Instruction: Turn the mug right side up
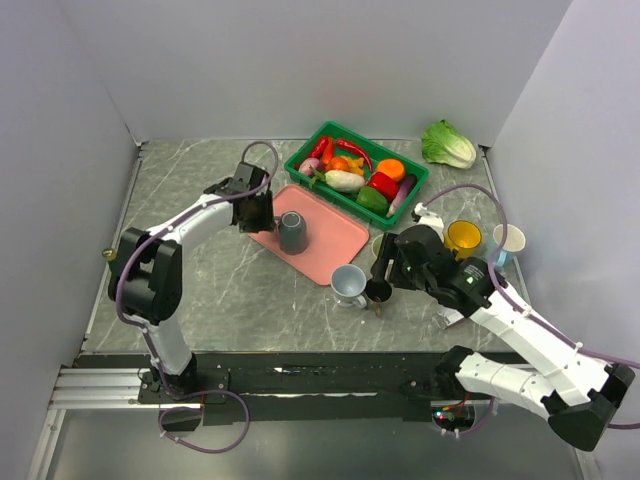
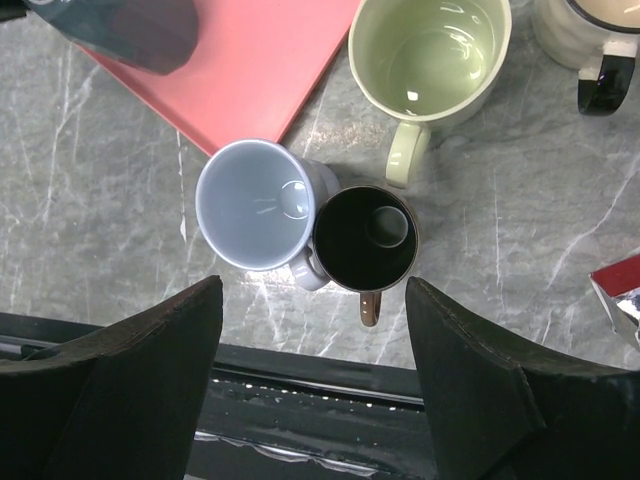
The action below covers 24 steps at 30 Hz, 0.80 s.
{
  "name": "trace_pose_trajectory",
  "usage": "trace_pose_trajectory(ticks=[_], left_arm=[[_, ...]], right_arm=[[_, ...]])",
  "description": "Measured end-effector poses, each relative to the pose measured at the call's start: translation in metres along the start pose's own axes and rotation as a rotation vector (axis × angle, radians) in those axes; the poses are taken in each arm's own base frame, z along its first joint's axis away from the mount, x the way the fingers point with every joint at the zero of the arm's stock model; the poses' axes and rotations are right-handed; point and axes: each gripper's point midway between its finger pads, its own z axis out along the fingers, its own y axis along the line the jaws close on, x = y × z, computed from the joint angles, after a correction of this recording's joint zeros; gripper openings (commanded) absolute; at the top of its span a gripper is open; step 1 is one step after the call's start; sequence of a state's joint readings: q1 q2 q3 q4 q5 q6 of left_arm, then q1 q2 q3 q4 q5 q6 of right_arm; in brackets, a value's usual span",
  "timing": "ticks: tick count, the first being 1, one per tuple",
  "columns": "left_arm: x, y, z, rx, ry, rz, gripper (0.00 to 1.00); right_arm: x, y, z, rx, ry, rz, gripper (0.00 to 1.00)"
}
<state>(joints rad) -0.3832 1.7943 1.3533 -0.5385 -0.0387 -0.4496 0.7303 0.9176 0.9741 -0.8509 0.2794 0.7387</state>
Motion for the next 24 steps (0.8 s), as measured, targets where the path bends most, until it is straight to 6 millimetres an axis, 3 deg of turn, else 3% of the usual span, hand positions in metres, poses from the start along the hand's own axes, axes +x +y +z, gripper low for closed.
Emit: trace_pose_trajectory(ticks=[4, 7, 16, 24], left_arm=[[0.025, 0.007, 0.002, 0.031, 0.036, 0.093, 0.57], [0.032, 0.007, 0.0, 0.068, 0.035, 0.162, 0.6], [0.003, -0.006, -0.001, 0.16, -0.093, 0.423, 0.66], [-0.001, -0.019, -0.003, 0.3, -0.126, 0.645, 0.74]], right_arm=[[0.002, 0.0, 0.004, 0.01, 0.015, -0.01, 0.8], [0.004, 0.002, 0.006, 0.008, 0.024, -0.02, 0.8], [0.003, 0.009, 0.01, -0.01, 0.043, -0.045, 0.79], [0.001, 0.013, 0.007, -0.026, 0.044, -0.057, 0.79]])
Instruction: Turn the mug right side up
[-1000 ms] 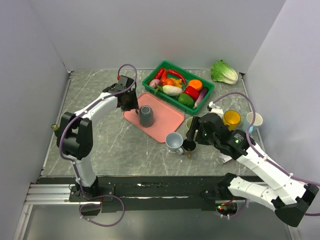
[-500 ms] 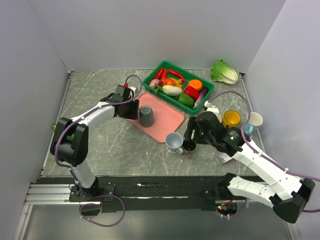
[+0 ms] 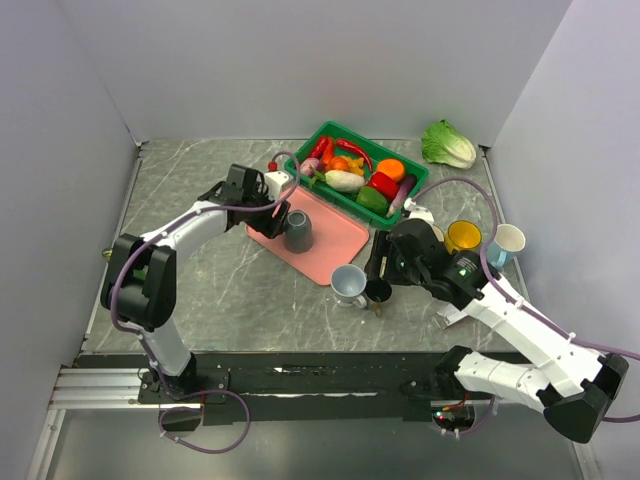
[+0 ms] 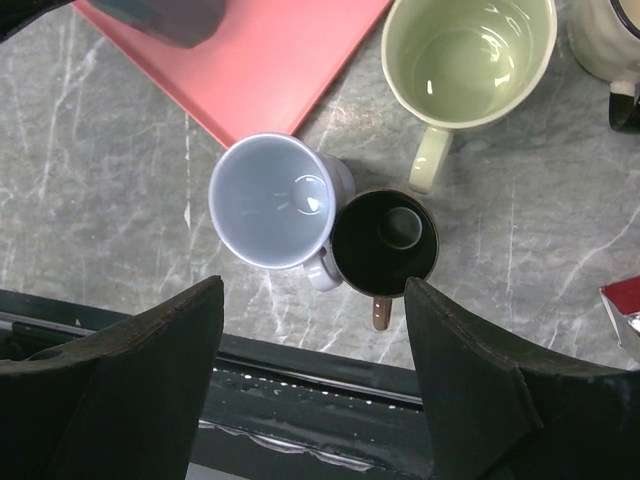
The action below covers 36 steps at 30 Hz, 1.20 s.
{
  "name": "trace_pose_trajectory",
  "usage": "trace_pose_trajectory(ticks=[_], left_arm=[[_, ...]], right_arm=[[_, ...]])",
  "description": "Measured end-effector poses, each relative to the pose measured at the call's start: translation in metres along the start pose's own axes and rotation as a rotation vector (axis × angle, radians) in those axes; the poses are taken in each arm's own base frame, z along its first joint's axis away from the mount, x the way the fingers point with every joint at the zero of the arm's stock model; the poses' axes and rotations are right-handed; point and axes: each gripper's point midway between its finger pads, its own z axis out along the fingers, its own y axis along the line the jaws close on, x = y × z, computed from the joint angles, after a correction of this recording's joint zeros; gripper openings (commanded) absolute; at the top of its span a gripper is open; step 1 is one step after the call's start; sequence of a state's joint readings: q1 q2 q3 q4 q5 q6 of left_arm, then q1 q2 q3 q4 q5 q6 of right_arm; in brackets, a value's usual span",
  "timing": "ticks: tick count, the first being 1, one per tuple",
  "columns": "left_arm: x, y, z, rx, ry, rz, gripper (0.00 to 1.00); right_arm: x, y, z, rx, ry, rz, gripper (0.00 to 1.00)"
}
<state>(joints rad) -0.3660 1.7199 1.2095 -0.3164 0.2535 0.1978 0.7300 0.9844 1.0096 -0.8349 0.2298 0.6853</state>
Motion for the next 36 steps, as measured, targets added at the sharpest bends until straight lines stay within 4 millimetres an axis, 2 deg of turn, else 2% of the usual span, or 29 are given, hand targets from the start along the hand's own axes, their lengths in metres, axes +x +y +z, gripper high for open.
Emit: trace_pose_trajectory(ticks=[6, 17, 24, 30, 32, 36], left_arm=[[-0.027, -0.002, 0.011, 0.084, -0.044, 0.056, 0.79], [-0.03, -0.019, 0.033, 0.203, -0.044, 0.064, 0.82], [-0.059, -0.041, 0.05, 0.241, -0.108, 0.11, 0.85], [-0.065, -0.063, 0.072, 0.28, -0.103, 0.148, 0.86], [-0.059, -0.069, 0.079, 0.291, -0.088, 0.15, 0.84], [-0.052, -0.072, 0.088, 0.287, -0.066, 0.151, 0.7]], right_arm=[[-0.003, 0.003, -0.004, -0.008, 0.0, -0.003, 0.79], [0.0, 0.002, 0.001, 0.006, 0.021, -0.009, 0.79], [-0.004, 0.008, 0.003, 0.007, 0.035, -0.022, 0.78], [-0.005, 0.01, 0.001, 0.002, 0.037, -0.021, 0.78], [-0.004, 0.009, 0.001, 0.006, 0.044, -0.023, 0.78], [-0.001, 0.008, 0.001, 0.011, 0.057, -0.022, 0.77]])
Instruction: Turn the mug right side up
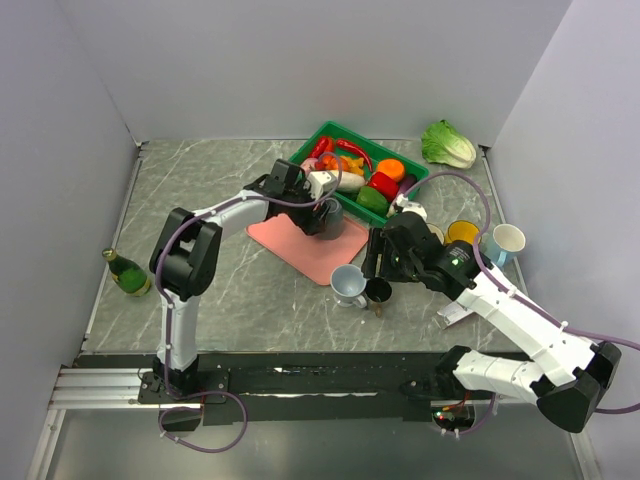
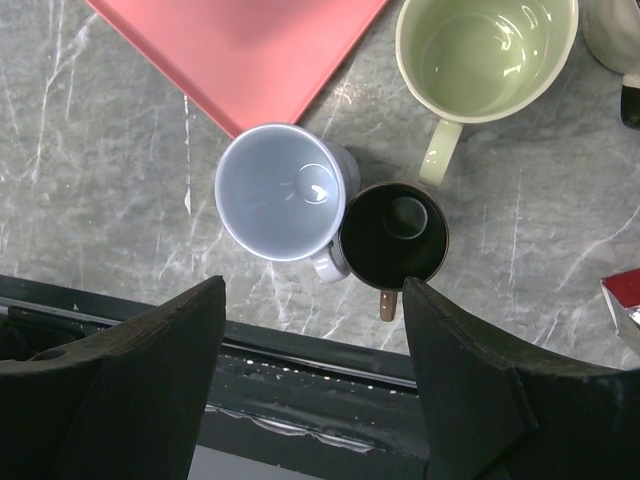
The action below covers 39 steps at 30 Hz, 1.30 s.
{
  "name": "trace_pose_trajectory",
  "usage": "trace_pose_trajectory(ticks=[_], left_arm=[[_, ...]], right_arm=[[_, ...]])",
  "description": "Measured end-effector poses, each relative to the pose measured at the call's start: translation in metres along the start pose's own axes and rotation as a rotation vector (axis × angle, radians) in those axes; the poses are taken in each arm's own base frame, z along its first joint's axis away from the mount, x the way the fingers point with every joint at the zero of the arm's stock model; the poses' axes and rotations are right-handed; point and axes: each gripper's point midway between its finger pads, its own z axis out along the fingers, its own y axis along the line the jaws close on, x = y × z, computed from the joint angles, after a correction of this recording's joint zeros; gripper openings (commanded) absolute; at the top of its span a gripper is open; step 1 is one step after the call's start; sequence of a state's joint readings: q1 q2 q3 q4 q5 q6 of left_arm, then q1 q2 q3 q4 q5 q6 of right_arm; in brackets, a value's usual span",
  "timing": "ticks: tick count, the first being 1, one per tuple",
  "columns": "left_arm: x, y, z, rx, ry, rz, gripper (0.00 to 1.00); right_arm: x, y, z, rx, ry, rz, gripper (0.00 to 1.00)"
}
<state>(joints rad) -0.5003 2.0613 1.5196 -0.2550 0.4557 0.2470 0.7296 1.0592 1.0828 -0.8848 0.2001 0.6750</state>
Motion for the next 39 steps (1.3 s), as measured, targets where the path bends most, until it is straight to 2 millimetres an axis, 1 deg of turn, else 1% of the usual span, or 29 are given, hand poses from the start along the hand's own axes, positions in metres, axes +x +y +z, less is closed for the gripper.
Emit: trace_pose_trajectory(ticks=[5, 6, 8, 9, 11, 13, 14, 15, 18, 22, 24, 27, 28, 31, 36, 39], left_arm=[[0.001, 0.003, 0.002, -0.037, 0.01, -0.002, 0.6], [0.001, 0.004, 0.001, -0.045, 0.013, -0.003, 0.55], [0.002, 0.005, 0.001, -0.053, 0.018, -0.009, 0.52], [0.002, 0.005, 0.001, -0.059, 0.021, -0.014, 0.48], [0.0, 0.007, 0.0, -0.068, 0.024, -0.019, 0.46], [0.001, 0.008, -0.001, -0.078, 0.03, -0.022, 0.38], [0.001, 0.009, -0.001, -0.084, 0.032, -0.023, 0.33], [0.002, 0.01, -0.001, -0.088, 0.037, -0.026, 0.21], [0.006, 0.01, -0.002, -0.095, 0.052, -0.034, 0.01], [0.004, 0.013, -0.003, -0.111, 0.051, -0.035, 0.01], [0.005, 0.014, -0.003, -0.114, 0.052, -0.037, 0.01], [0.005, 0.014, -0.003, -0.122, 0.052, -0.055, 0.01], [0.004, 0.014, -0.004, -0.125, 0.051, -0.069, 0.01], [0.004, 0.01, -0.007, -0.124, 0.054, -0.117, 0.01], [0.007, -0.007, -0.028, -0.107, 0.102, -0.235, 0.01], [-0.003, -0.022, -0.049, -0.086, 0.099, -0.296, 0.01]], right_arm=[[0.0, 0.0, 0.0, -0.001, 0.002, 0.008, 0.77], [0.0, 0.001, 0.0, -0.002, 0.002, 0.009, 0.77], [0.0, 0.001, 0.0, -0.003, 0.001, 0.012, 0.77], [0.0, 0.001, 0.0, -0.003, 0.001, 0.012, 0.77], [0.0, 0.001, 0.0, -0.003, 0.001, 0.012, 0.77], [0.0, 0.001, 0.0, -0.003, 0.001, 0.013, 0.77], [0.0, 0.001, 0.0, -0.003, 0.001, 0.014, 0.77], [0.0, 0.001, 0.0, -0.004, 0.001, 0.016, 0.77], [0.0, 0.002, -0.001, -0.006, -0.002, 0.019, 0.77], [0.0, 0.002, -0.002, -0.011, -0.005, 0.03, 0.77], [0.0, 0.002, -0.002, -0.014, -0.009, 0.035, 0.79], [-0.001, 0.002, -0.005, -0.023, -0.015, 0.045, 0.89], [-0.002, 0.003, -0.006, -0.028, -0.02, 0.047, 1.0], [-0.005, 0.006, -0.009, -0.048, -0.035, 0.054, 1.0], [-0.016, 0.018, -0.015, -0.12, -0.089, 0.069, 1.0], [-0.02, 0.026, -0.021, -0.189, -0.123, 0.07, 1.0]])
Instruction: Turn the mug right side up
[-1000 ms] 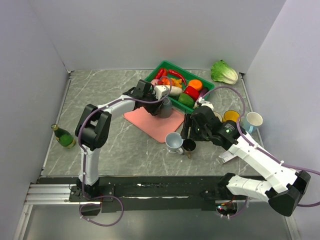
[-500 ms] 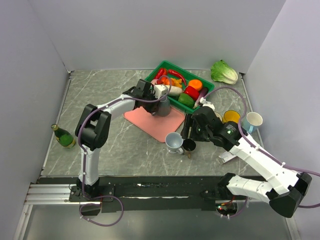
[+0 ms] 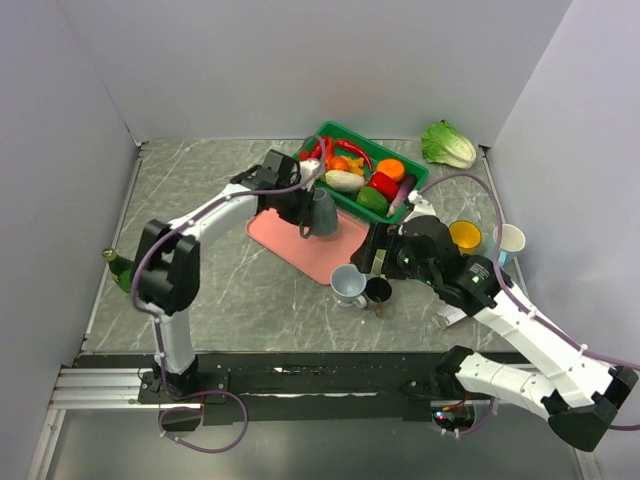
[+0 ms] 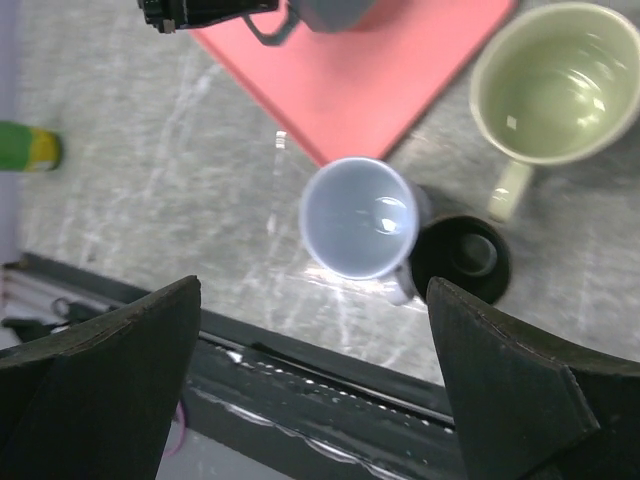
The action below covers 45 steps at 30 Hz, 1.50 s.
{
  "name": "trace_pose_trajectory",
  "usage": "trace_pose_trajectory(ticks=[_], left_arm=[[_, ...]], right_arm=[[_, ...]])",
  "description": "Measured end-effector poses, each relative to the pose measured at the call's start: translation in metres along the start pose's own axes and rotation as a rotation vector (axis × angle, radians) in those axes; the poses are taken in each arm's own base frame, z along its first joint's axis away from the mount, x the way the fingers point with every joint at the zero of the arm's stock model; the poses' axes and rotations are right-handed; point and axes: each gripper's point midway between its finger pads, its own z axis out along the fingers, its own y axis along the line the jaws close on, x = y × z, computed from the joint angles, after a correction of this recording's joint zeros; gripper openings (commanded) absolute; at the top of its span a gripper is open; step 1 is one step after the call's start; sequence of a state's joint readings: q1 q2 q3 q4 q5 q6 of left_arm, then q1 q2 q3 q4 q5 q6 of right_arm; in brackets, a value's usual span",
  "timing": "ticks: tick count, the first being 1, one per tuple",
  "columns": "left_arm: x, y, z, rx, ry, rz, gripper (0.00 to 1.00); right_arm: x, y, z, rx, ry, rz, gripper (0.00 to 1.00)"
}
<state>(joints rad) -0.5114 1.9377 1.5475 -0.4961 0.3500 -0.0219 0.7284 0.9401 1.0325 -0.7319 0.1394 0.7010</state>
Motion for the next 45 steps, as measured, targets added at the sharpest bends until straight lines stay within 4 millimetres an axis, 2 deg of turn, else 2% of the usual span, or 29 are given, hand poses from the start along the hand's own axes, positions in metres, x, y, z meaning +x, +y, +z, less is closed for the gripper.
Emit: trace_pose_trajectory(ticks=[4, 6, 10, 14, 17, 22, 27, 33, 40, 45], left_arm=[[-0.027, -0.029, -0.044, 0.054, -0.086, -0.071, 0.01], [-0.048, -0.049, -0.075, 0.095, -0.169, -0.118, 0.01], [-0.094, -0.09, -0.15, 0.199, -0.404, -0.202, 0.01], [-0.127, -0.128, -0.216, 0.347, -0.589, -0.269, 0.01], [-0.139, -0.149, -0.243, 0.457, -0.651, -0.308, 0.01], [-0.143, -0.167, -0.257, 0.579, -0.645, -0.368, 0.01], [-0.144, -0.177, -0.265, 0.644, -0.632, -0.378, 0.01], [-0.155, -0.183, -0.282, 0.704, -0.682, -0.373, 0.01], [-0.155, -0.192, -0.291, 0.76, -0.672, -0.37, 0.01], [-0.153, -0.201, -0.298, 0.81, -0.657, -0.362, 0.01]], right_arm=[[-0.011, 0.021, -0.006, -0.117, -0.048, -0.006, 0.99], [-0.018, 0.032, -0.008, -0.164, -0.069, -0.002, 0.99], [-0.032, 0.052, -0.01, -0.23, -0.092, 0.017, 0.98], [-0.054, 0.076, -0.013, -0.325, -0.122, 0.062, 0.97], [-0.071, 0.096, -0.018, -0.409, -0.151, 0.083, 0.93], [-0.101, 0.141, -0.043, -0.636, -0.234, 0.049, 0.93], [-0.123, 0.168, -0.071, -0.793, -0.322, 0.023, 0.88], [-0.136, 0.177, -0.081, -0.861, -0.385, 0.057, 0.73], [-0.143, 0.175, -0.079, -0.897, -0.453, 0.118, 0.72], [-0.152, 0.178, -0.085, -0.919, -0.498, 0.133, 0.72]])
